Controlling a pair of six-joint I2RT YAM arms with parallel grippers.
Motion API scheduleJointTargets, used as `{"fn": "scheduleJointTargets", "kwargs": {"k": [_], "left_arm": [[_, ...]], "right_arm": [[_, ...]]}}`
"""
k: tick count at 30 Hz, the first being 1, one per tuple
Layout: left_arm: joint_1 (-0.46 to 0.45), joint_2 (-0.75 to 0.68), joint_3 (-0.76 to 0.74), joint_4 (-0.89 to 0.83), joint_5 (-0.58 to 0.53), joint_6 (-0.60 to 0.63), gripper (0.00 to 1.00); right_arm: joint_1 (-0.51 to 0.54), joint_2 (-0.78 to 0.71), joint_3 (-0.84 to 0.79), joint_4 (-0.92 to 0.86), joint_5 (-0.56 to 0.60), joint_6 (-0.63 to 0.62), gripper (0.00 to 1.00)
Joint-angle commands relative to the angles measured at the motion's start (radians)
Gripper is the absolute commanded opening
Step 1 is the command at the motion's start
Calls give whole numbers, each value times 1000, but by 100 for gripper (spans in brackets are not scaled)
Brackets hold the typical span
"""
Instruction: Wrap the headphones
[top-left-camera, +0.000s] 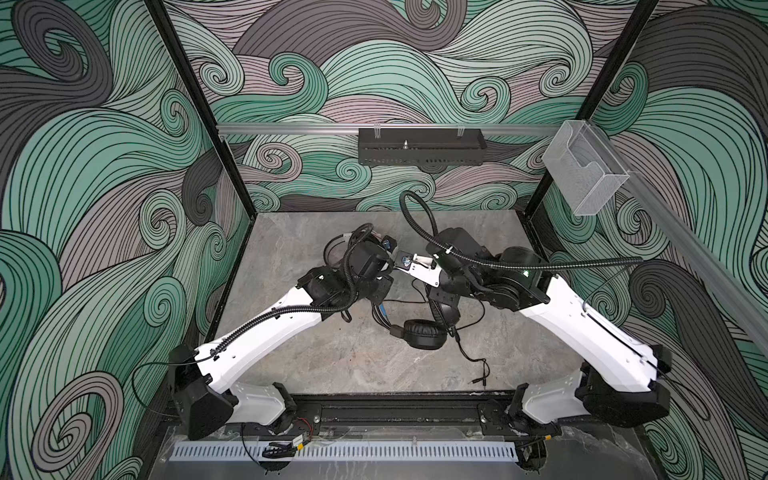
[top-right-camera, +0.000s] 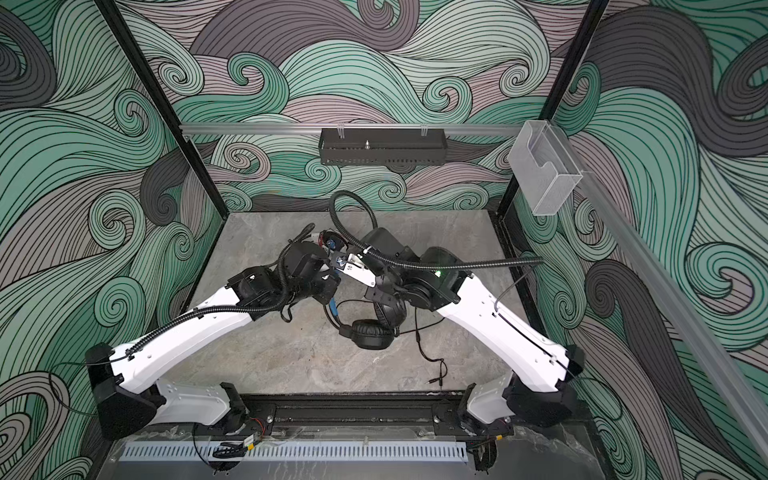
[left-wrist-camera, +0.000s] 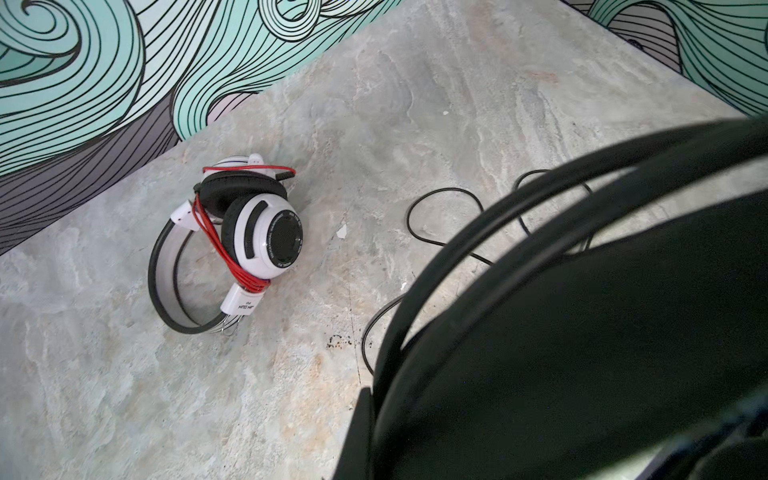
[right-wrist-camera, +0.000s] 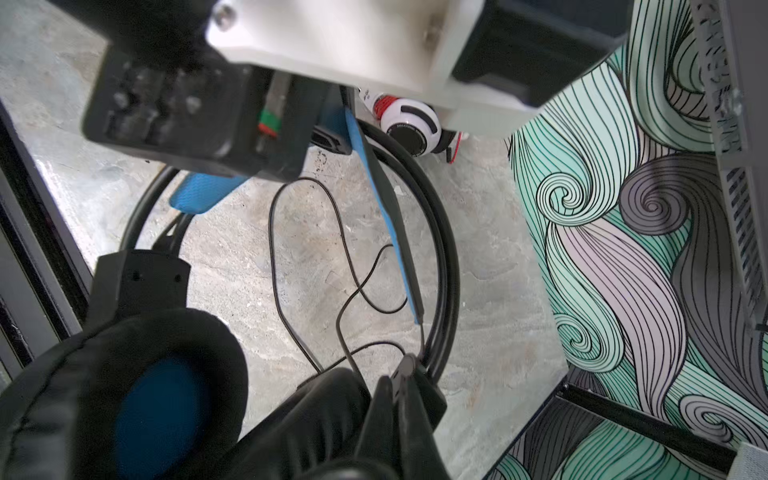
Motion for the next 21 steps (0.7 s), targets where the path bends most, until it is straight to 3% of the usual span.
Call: {"fn": "scheduleJointTargets", "kwargs": {"k": [1, 4, 11, 21], "left_arm": [[-5, -25, -4, 57, 125, 72, 0], [-6, -33, -8, 54, 173, 76, 0], [-7, -61, -52, 60, 266, 73, 0], [-7, -104, -50, 52, 280, 39, 0]], "right_arm": [[-8, 62, 60, 14, 75, 58, 0], [-32, 125, 151, -23, 62, 70, 0], [-73, 151, 187, -36, 27, 62, 0], [-90, 42, 77, 30, -54, 96, 0]]}}
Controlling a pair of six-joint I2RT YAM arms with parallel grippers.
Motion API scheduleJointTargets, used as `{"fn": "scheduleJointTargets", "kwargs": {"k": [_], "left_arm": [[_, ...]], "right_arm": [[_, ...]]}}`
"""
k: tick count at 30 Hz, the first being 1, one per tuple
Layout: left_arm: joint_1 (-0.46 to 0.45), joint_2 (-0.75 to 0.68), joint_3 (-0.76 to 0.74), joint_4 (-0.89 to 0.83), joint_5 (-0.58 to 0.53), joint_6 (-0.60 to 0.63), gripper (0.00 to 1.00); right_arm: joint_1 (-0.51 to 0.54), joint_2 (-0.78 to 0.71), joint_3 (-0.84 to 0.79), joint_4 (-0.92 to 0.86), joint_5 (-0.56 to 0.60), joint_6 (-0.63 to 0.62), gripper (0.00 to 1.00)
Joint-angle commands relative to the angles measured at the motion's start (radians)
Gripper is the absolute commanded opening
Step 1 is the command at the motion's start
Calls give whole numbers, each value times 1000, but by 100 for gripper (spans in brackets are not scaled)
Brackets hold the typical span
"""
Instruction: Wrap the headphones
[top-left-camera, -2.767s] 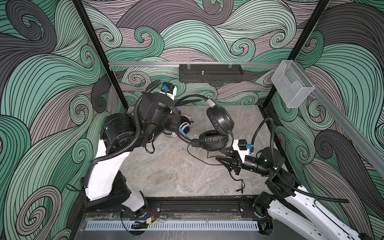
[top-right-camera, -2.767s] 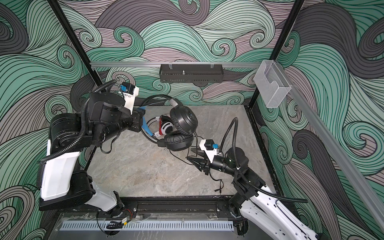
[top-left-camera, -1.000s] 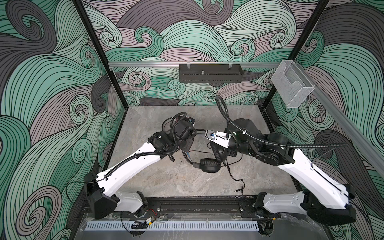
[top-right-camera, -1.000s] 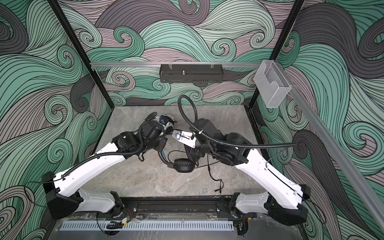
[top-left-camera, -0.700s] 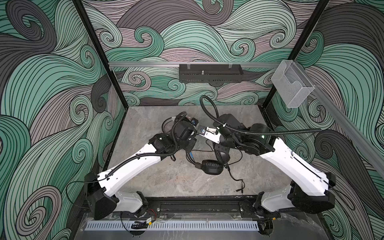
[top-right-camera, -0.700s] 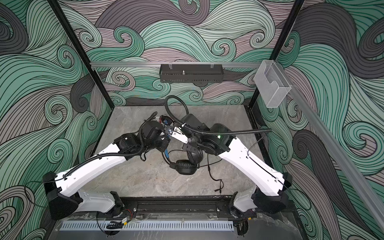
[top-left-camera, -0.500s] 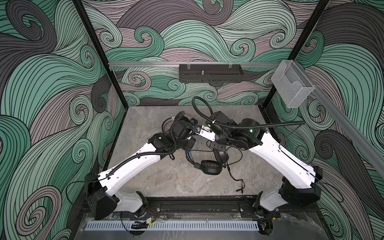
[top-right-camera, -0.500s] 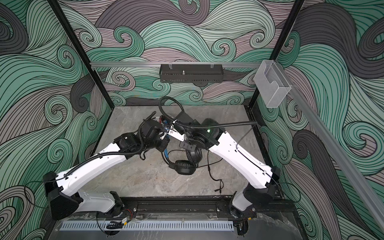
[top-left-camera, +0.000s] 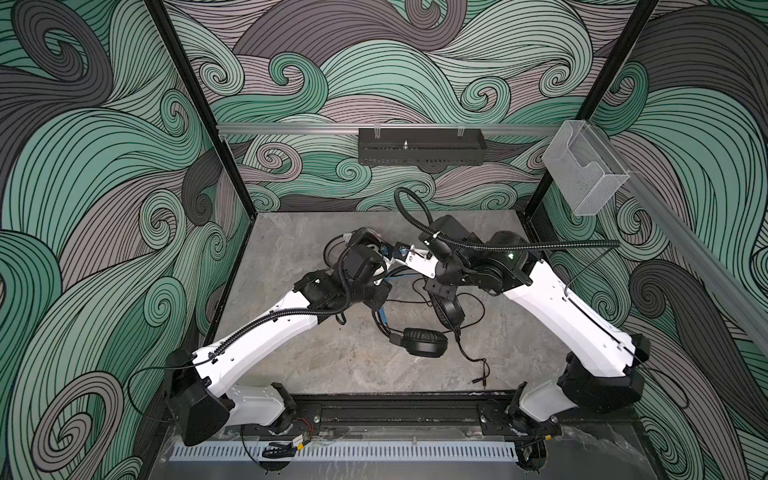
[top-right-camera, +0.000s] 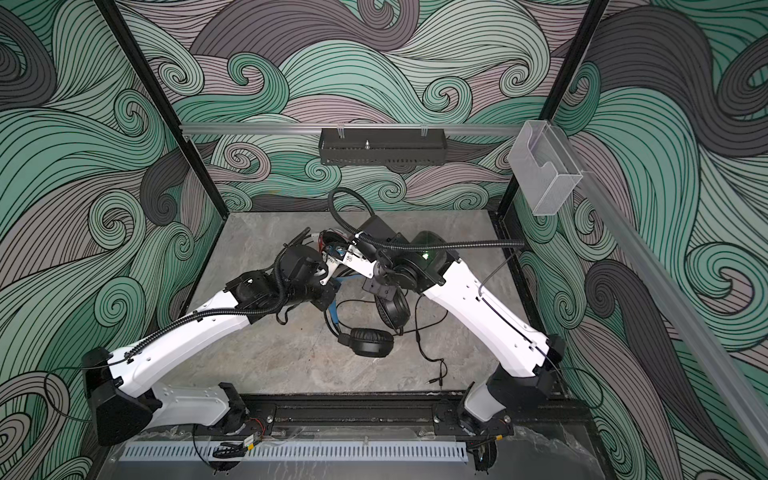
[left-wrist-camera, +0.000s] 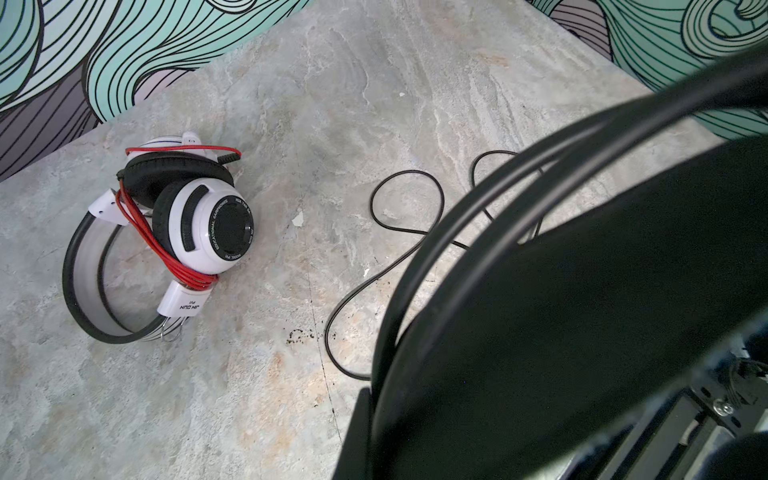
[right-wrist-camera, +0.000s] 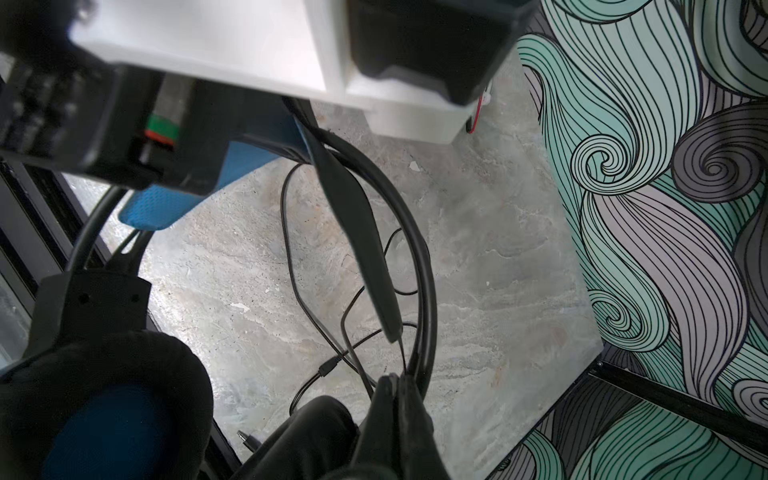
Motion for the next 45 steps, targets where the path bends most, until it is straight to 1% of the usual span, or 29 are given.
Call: {"fn": "scheduleJointTargets", "kwargs": {"k": [1, 3, 5, 8, 13, 15, 20, 21, 25, 27, 29, 35, 38, 40, 42, 45], "left_arm": [[-38, -61, 34, 1, 140, 39, 0], [-39, -77, 21, 11, 173, 38, 0], [-40, -96, -1, 25, 185, 28, 0], [-39, -118, -5, 21, 192, 23, 0], [-39, -116, 24, 6, 189, 24, 0], [-39, -115, 41, -4, 191, 22, 0], [-39, -109, 71, -24, 187, 3, 0], [-39, -109, 75, -27, 191, -3, 0], [-39, -116, 97, -40, 207, -35, 0], [-39, -120, 107, -54, 211, -55, 0], [-39, -125, 112, -65, 214, -71, 0], [-40, -147, 131, -100, 228, -86, 0], [-39, -151, 151, -111, 227, -82, 0], [-40, -141, 183, -137, 223, -77, 0], [-37, -138, 221, -167, 197, -103, 0], [-35, -141, 272, -196, 212, -108, 0]], "right_arm": [[-24, -24, -17, 119, 29, 58, 0], [-23, -38, -36, 122, 14, 63, 0], [-23, -53, -73, 135, 25, 60, 0], [-23, -67, -87, 134, 43, 57, 5], [-24, -109, -140, 177, 34, 49, 18], [-26, -121, -157, 200, 25, 52, 27], [-26, -129, -148, 225, 29, 58, 41], [-26, -130, -145, 227, 35, 60, 42], [-26, -149, -150, 239, 58, 77, 42], [-29, -168, -165, 247, 73, 99, 43], [-39, -193, -182, 258, 72, 132, 45], [-117, -341, -297, 365, -50, 277, 63], [-166, -403, -367, 415, -86, 324, 69], [-197, -431, -404, 443, -115, 343, 76], [-223, -474, -470, 503, -183, 344, 84], [-245, -566, -625, 655, -329, 324, 88]]}}
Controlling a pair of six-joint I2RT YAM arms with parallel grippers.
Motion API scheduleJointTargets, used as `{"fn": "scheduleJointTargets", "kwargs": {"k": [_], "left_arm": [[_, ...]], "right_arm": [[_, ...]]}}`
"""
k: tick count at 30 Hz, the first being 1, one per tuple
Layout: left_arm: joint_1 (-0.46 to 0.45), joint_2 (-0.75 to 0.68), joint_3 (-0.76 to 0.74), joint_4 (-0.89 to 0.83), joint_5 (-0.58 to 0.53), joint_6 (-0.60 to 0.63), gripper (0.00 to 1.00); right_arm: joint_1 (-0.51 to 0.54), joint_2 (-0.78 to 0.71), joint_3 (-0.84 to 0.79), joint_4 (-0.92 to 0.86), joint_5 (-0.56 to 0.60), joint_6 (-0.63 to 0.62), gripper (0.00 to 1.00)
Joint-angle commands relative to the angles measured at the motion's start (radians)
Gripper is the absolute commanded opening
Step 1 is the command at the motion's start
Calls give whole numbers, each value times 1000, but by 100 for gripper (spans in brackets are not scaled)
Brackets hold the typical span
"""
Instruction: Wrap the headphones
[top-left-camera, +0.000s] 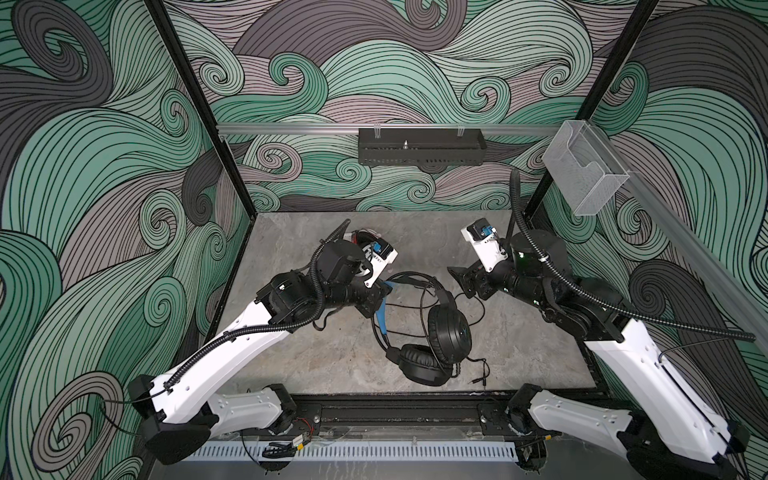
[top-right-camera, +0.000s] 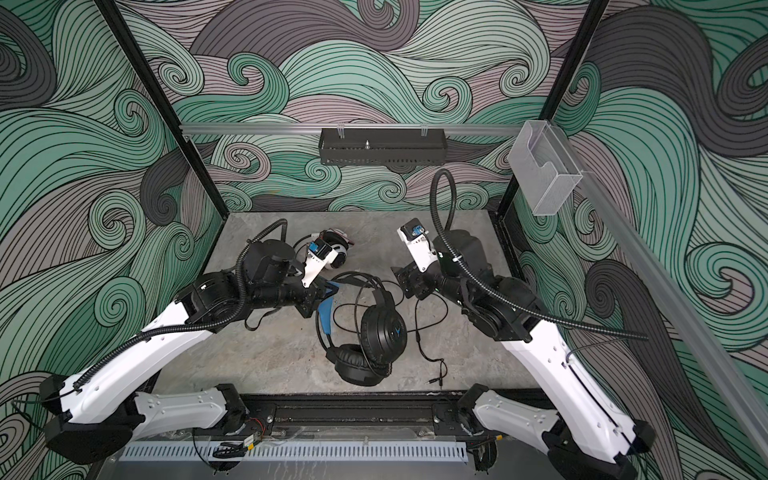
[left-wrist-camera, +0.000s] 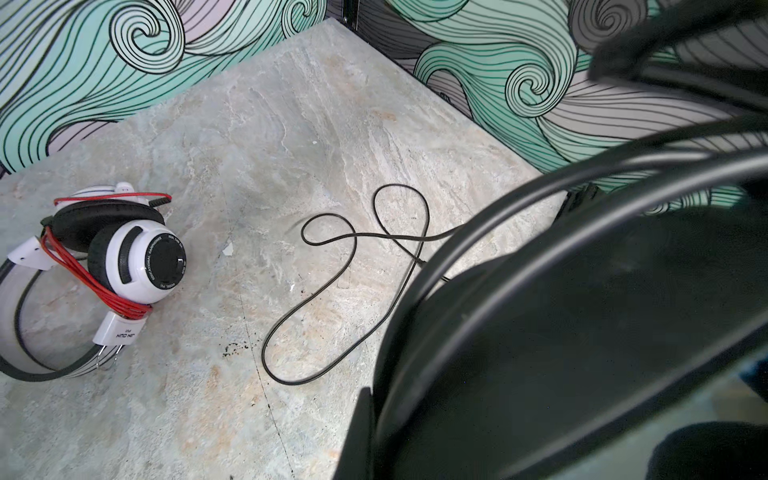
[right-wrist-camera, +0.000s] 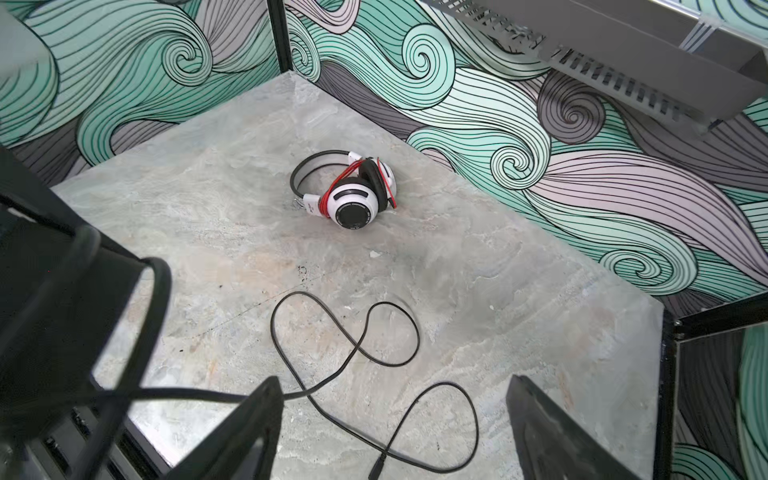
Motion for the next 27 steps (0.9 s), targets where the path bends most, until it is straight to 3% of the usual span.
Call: {"fn": "scheduleJointTargets", "kwargs": {"k": [1, 5, 9, 16, 22, 27], "left_arm": [[2, -20, 101, -23, 36, -49, 0], [2, -12, 169, -50, 40, -75, 0], [2, -1, 217, -59, 47, -116, 0], [4, 38, 303, -98, 43, -164, 0], [4, 73, 366, -168, 82, -182, 0], [5, 98, 421, -210, 77, -190, 0]], "right_arm": [[-14, -79, -151, 204, -209, 10, 89], [-16, -181, -383, 416, -363, 6, 90], [-14, -208, -517, 544, -416, 63, 90], [-17, -204, -625, 755, -275, 128, 94], [-24, -123, -650, 855, -284, 113, 93], [-25, -193, -688, 828, -268, 109, 92]]}}
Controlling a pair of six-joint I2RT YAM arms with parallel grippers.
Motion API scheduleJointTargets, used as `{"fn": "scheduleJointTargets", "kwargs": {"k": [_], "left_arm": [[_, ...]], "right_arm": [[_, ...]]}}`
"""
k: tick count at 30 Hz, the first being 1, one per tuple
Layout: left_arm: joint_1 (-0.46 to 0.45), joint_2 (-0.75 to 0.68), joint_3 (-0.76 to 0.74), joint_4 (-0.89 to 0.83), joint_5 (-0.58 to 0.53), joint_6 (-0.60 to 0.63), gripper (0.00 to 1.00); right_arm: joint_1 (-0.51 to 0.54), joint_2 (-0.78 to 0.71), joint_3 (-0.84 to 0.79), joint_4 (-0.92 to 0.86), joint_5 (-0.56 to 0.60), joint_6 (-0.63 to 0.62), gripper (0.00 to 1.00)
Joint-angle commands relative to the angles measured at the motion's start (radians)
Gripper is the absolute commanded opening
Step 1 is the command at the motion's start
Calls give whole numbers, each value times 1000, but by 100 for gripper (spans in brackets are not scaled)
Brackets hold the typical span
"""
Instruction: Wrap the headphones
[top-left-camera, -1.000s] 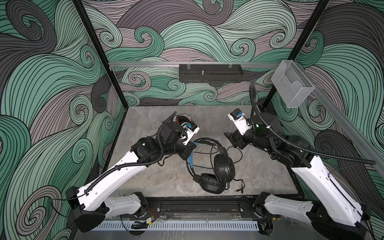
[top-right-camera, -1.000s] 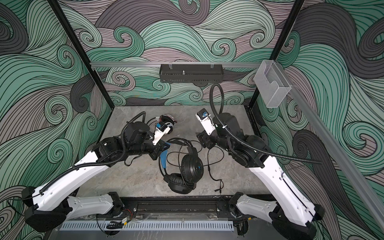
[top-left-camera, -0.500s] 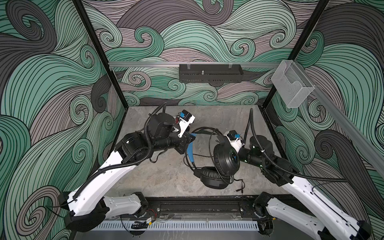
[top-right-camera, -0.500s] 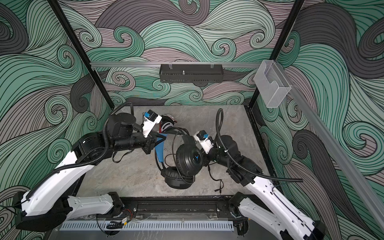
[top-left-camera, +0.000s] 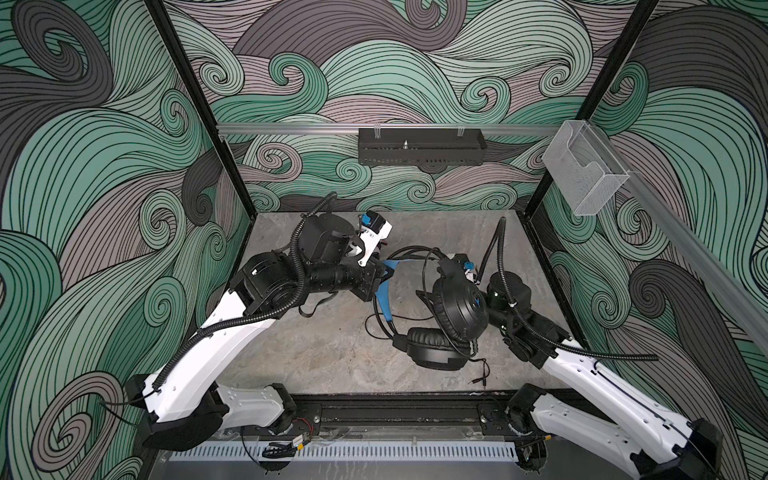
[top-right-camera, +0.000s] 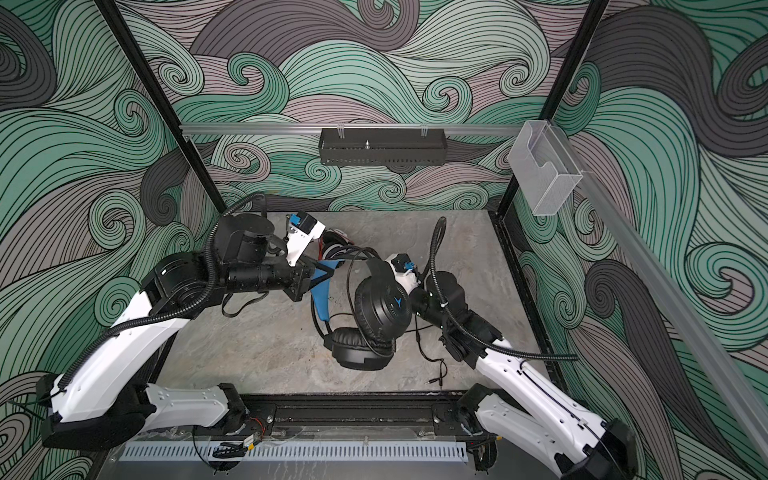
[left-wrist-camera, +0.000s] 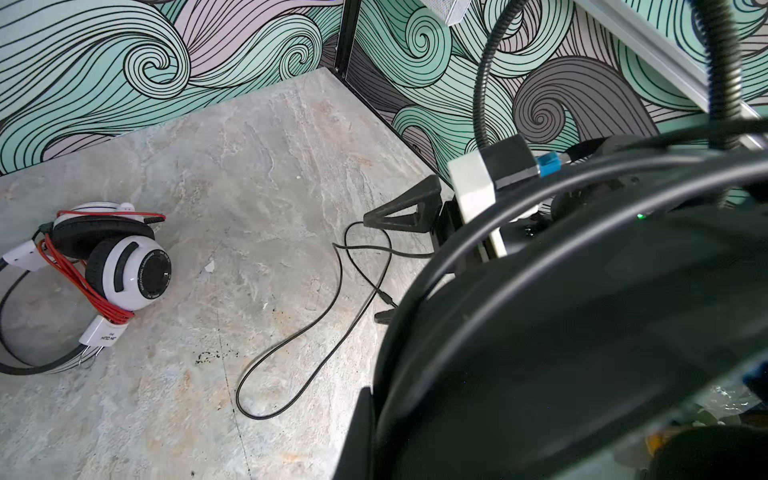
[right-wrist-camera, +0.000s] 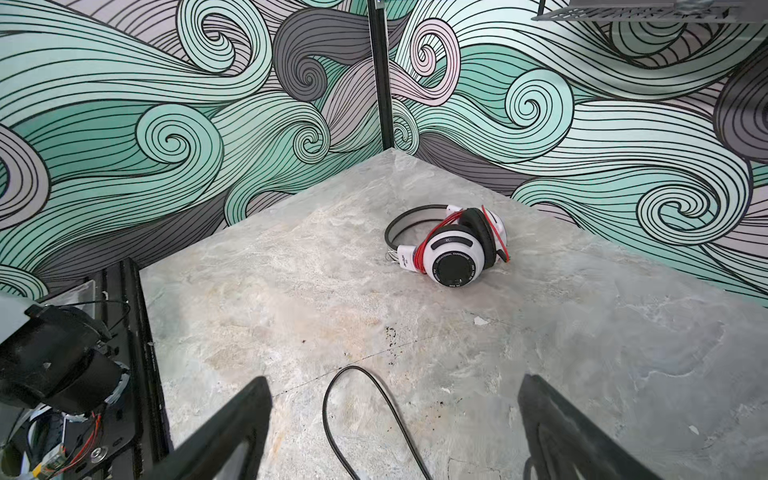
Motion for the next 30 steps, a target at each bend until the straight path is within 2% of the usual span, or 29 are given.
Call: {"fn": "scheduleJointTargets", "kwargs": {"k": [1, 5, 9, 14, 18, 26, 30], "left_arm": [[5, 1, 64, 2, 37, -54, 0], [5, -3, 45, 14, 46, -66, 0], [4, -16, 25, 30, 51, -68, 0], [4, 0, 55, 37, 75, -66, 0], [5, 15, 83, 39, 84, -59, 0], [23, 56, 180, 65, 99, -75, 0], [42, 74, 239, 70, 113, -109, 0]], "right_arm": [[-6, -70, -11, 16, 28, -1, 93], [-5, -102, -28, -2, 48, -4, 94], [-6, -34, -22, 40, 15, 5, 91], [-9, 40, -1, 116, 27, 27, 89], [-15, 81, 16, 154, 25, 47, 82], [-15, 112, -11, 181, 21, 81, 57], [-16, 90, -73, 237, 53, 120, 55]]}}
